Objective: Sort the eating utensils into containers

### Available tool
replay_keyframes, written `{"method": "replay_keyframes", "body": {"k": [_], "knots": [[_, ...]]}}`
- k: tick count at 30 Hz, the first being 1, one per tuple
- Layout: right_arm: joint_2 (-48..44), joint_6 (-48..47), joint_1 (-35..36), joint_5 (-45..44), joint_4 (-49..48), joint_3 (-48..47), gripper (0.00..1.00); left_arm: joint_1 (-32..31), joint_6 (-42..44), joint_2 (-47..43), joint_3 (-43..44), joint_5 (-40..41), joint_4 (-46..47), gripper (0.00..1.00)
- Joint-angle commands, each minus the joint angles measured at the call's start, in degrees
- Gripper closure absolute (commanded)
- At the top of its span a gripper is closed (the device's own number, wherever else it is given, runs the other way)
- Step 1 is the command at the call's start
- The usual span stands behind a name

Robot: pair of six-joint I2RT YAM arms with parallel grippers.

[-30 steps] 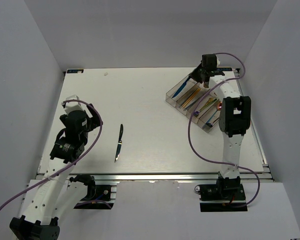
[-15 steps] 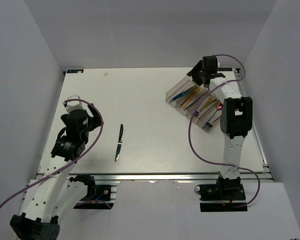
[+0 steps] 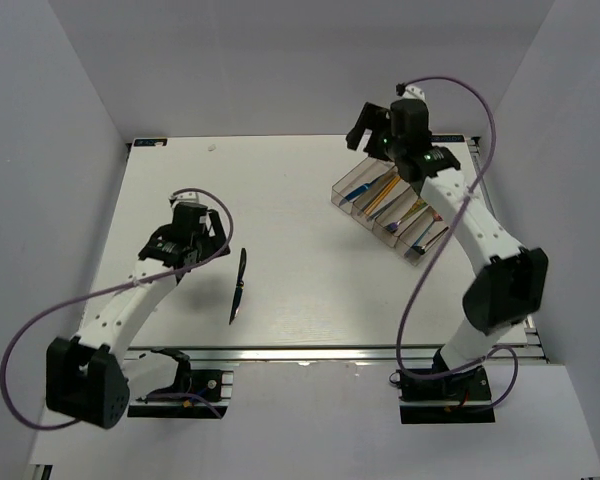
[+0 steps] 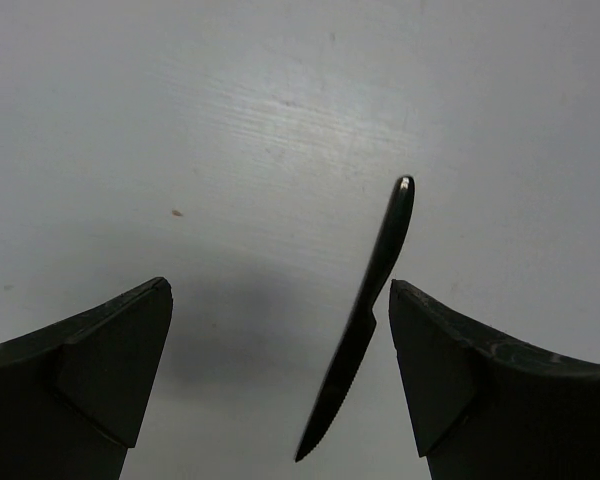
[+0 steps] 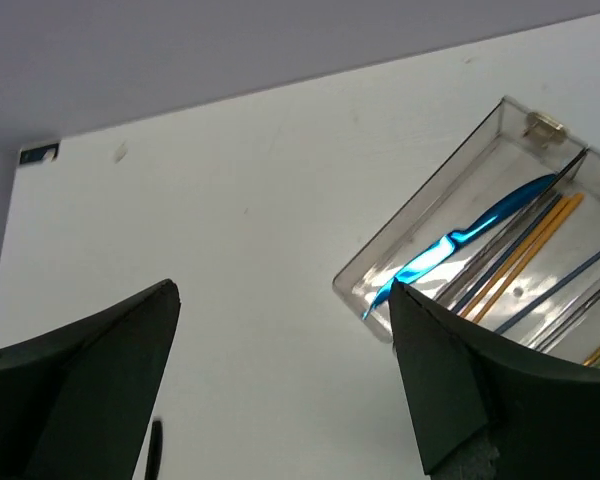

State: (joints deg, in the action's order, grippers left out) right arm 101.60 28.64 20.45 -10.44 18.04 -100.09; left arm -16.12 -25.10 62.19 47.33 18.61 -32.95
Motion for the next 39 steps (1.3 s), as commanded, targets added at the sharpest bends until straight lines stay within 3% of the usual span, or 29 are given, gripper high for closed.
{"method": "replay_keyframes", "body": {"k": [1, 2, 5, 12, 16, 26, 28, 39], "knots": [[-9.02, -3.60, -1.46, 4.87, -0.62, 12.51, 0.11, -1.72, -1.00, 5.38, 3.72, -7.62, -0.62, 0.02], [-10.88, -3.59, -1.64, 11.95, -4.90, 20.73, 0.11, -2.07, -0.91, 7.05, 4.34, -8.84, -0.36, 0.02], [-16.42, -1.93, -1.38, 18.50, -9.76, 33.33, 0.11, -2.86, -0.13, 13.64, 7.41, -11.66, -0.97, 0.02], [-22.06, -2.54, 0.29, 24.58, -13.03, 44.36, 0.11, -4.71, 4.62, 27.70, 14.54, -15.36, -3.78, 0.02], [-24.43, -2.98, 0.82, 25.82, -13.21, 45.86, 0.11, -4.71, 6.91, 35.17, 16.92, -16.23, -6.34, 0.05], [-27.16, -2.45, 2.31, 25.90, -14.70, 47.18, 0.11, -4.71, 8.49, 39.93, 17.27, -16.94, -8.97, 0.14], [-27.33, -2.19, 2.49, 26.26, -15.23, 47.36, 0.11, -4.71, 8.67, 41.16, 17.53, -16.85, -9.06, 0.24], [-28.83, -1.84, 3.11, 28.80, -17.43, 49.73, 0.11, -4.71, 7.79, 43.89, 15.25, -15.27, -6.25, 0.46]]}}
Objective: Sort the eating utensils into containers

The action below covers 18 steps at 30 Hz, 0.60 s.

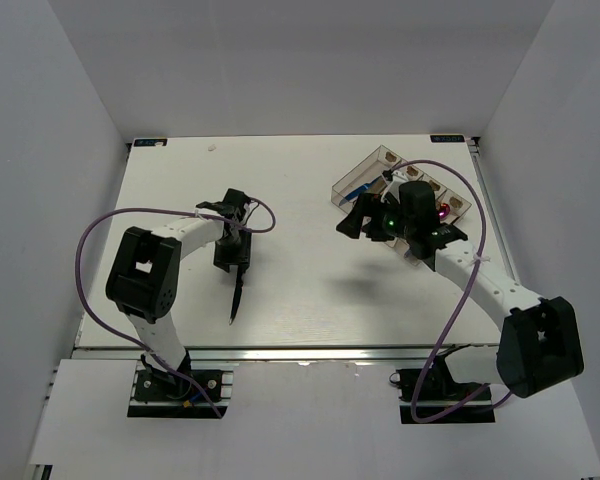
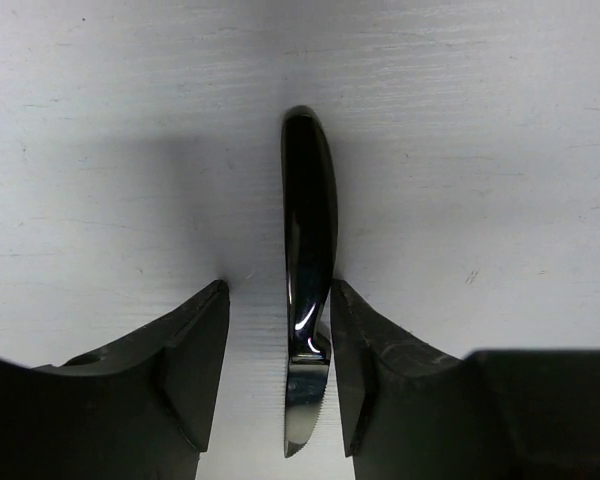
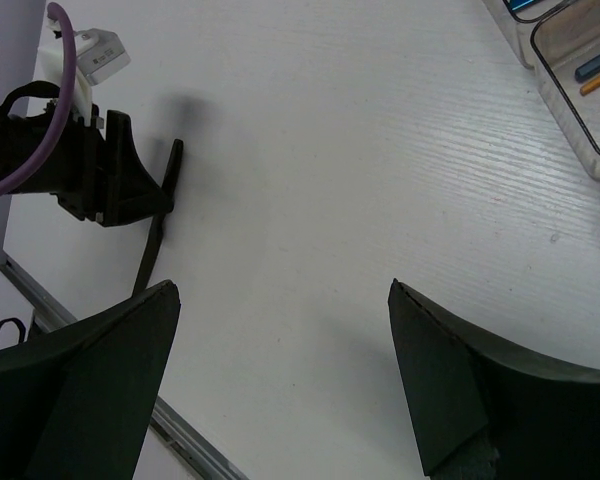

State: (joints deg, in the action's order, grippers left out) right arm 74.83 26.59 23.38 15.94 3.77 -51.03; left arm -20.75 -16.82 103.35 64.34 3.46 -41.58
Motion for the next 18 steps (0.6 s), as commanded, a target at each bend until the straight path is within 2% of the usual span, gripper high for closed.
{"method": "replay_keyframes", "body": {"k": [1, 4, 7, 10, 14, 18], "knots": [[-2.14, 0.39, 0.18, 2.95, -4.72, 0.75, 0.11, -0.08, -0.76, 2.30, -1.93, -0.30, 3.08, 0.46], [-2.49, 0.66, 0.18, 3.04, -5.17, 1.10, 0.11, -0.08, -1.46, 1.59, -1.76, -0.83, 3.96, 0.49], [-2.84, 0.66, 0.18, 3.21, -5.26, 1.19, 0.11, -0.08, -2.42, 1.85, -1.58, -0.65, 4.58, 0.44], [-3.28, 0.66, 0.18, 3.22, -5.35, 1.37, 0.11, -0.08, -3.39, 2.56, -1.23, -0.21, 4.84, 0.44], [-3.55, 0.66, 0.18, 3.57, -5.53, 1.45, 0.11, -0.25, -4.19, 2.73, -1.49, 0.23, 5.37, 0.48], [-4.07, 0.66, 0.18, 3.65, -5.53, 1.45, 0.11, -0.34, -4.36, 2.91, -2.02, 1.81, 5.11, 0.58]]}}
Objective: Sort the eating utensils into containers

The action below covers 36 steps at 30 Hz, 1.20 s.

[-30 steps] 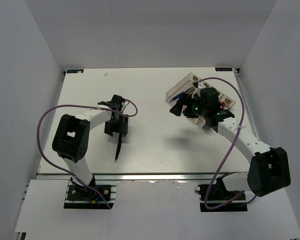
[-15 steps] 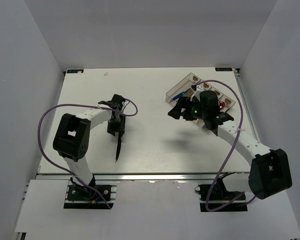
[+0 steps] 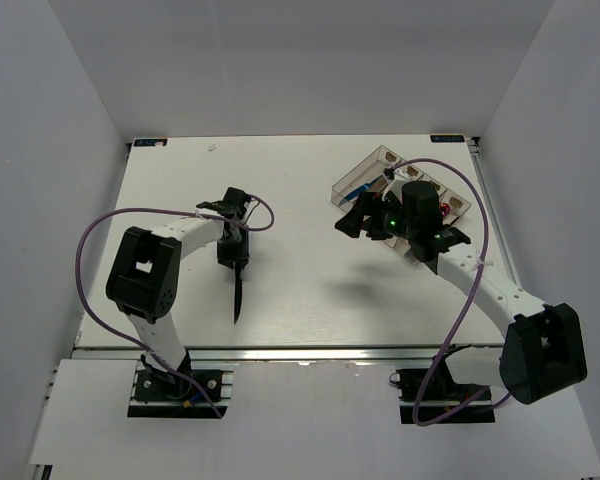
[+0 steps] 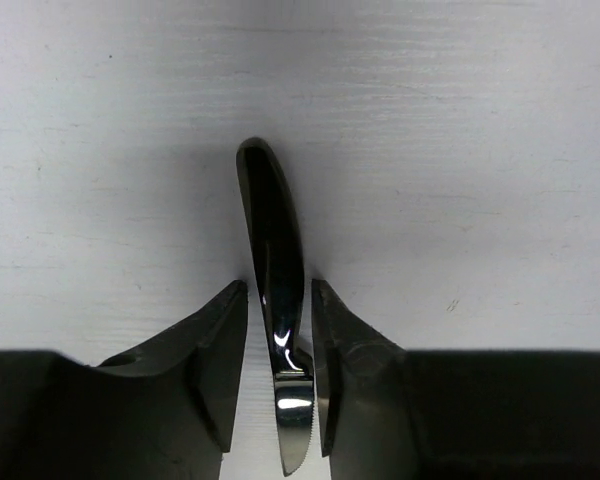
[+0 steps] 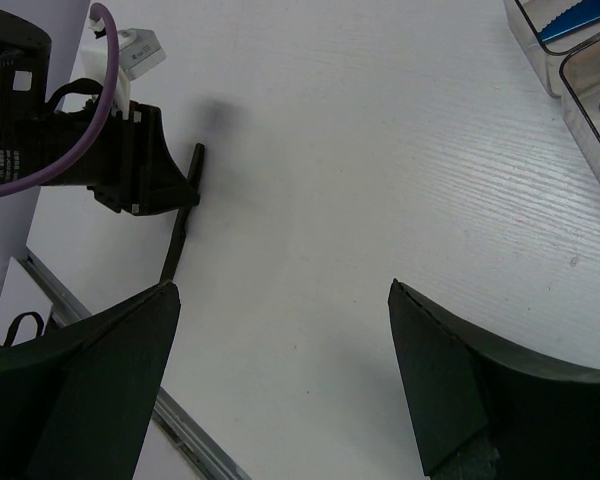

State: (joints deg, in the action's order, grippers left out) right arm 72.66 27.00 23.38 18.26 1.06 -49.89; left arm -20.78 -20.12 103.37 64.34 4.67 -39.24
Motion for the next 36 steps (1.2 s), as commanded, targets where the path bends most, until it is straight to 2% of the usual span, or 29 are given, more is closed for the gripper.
{"method": "replay_keyframes", "body": {"k": [1, 6, 8, 14, 19, 24, 28, 36], "knots": [[-2.09, 0.24, 0.18, 1.60, -2.99, 0.41, 0.11, -0.67, -1.15, 2.89, -2.46, 0.61, 2.94, 0.59], [-2.26, 0.59, 0.18, 2.39, -3.70, 0.67, 0.11, -2.60, -3.86, 2.71, -5.00, 0.53, 5.74, 0.64], [-2.35, 0.59, 0.18, 2.48, -3.70, 0.58, 0.11, -3.22, -4.84, 3.15, -6.41, 0.34, 6.55, 0.69], [-2.18, 0.51, 0.18, 3.89, -4.49, 0.93, 0.11, -3.92, -6.42, 5.35, -7.12, 0.96, 6.29, 1.00], [-0.42, 2.17, 0.18, 7.31, -7.91, 3.03, 0.11, -4.36, -6.34, 2.81, -7.47, -1.06, 7.34, 1.00], [2.22, 4.37, 0.18, 11.27, -12.22, 4.01, 0.11, -4.45, -6.69, -5.01, -8.35, -2.20, 9.54, 1.00], [4.06, 6.56, 0.18, 11.36, -15.20, 4.89, 0.11, -4.89, -6.25, -9.06, -7.65, -2.64, 9.01, 1.00], [11.79, 17.97, 3.34, 9.08, -27.76, 7.87, 0.14, -7.00, -5.72, -11.70, -5.45, -3.87, 6.90, 1.00]]}}
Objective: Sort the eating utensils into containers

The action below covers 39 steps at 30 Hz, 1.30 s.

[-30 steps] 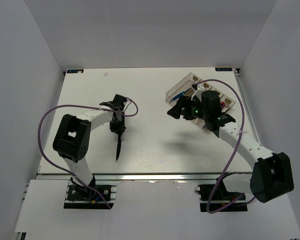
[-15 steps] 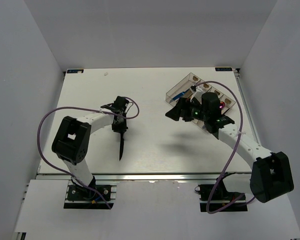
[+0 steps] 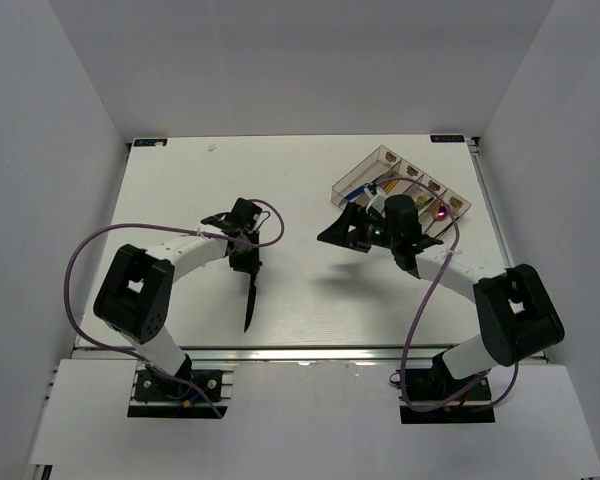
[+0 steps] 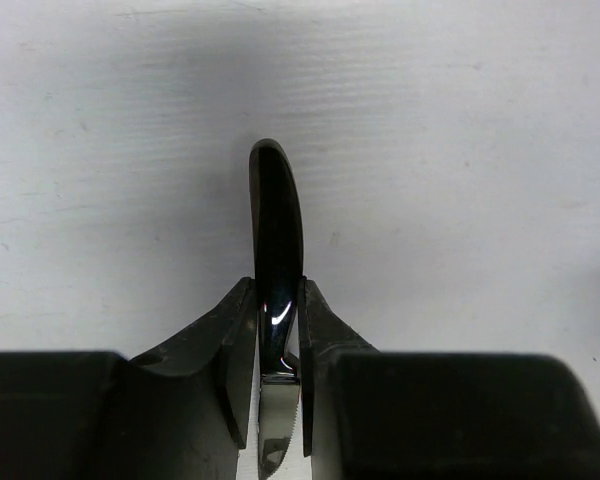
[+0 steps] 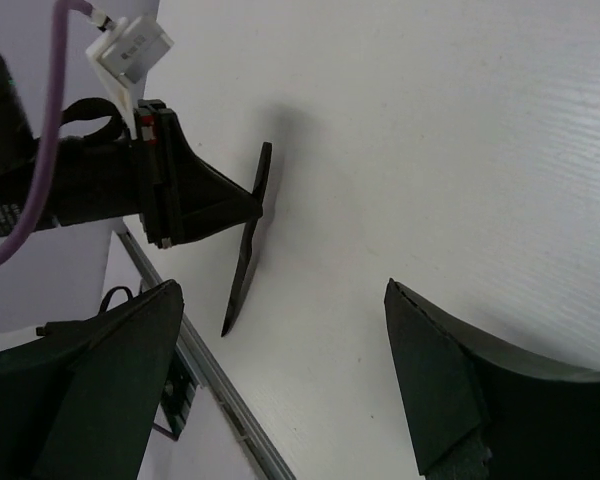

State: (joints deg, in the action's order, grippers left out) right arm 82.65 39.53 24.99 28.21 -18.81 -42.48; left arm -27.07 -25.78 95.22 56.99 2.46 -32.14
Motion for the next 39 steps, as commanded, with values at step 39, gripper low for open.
{"method": "replay_keyframes", "body": {"k": [39], "knots": [[27.74, 21.55, 15.96, -8.26, -20.92, -14.64, 0.28, -3.08, 0.29, -8.30, 3.12, -8.35, 1.20, 1.00]]}}
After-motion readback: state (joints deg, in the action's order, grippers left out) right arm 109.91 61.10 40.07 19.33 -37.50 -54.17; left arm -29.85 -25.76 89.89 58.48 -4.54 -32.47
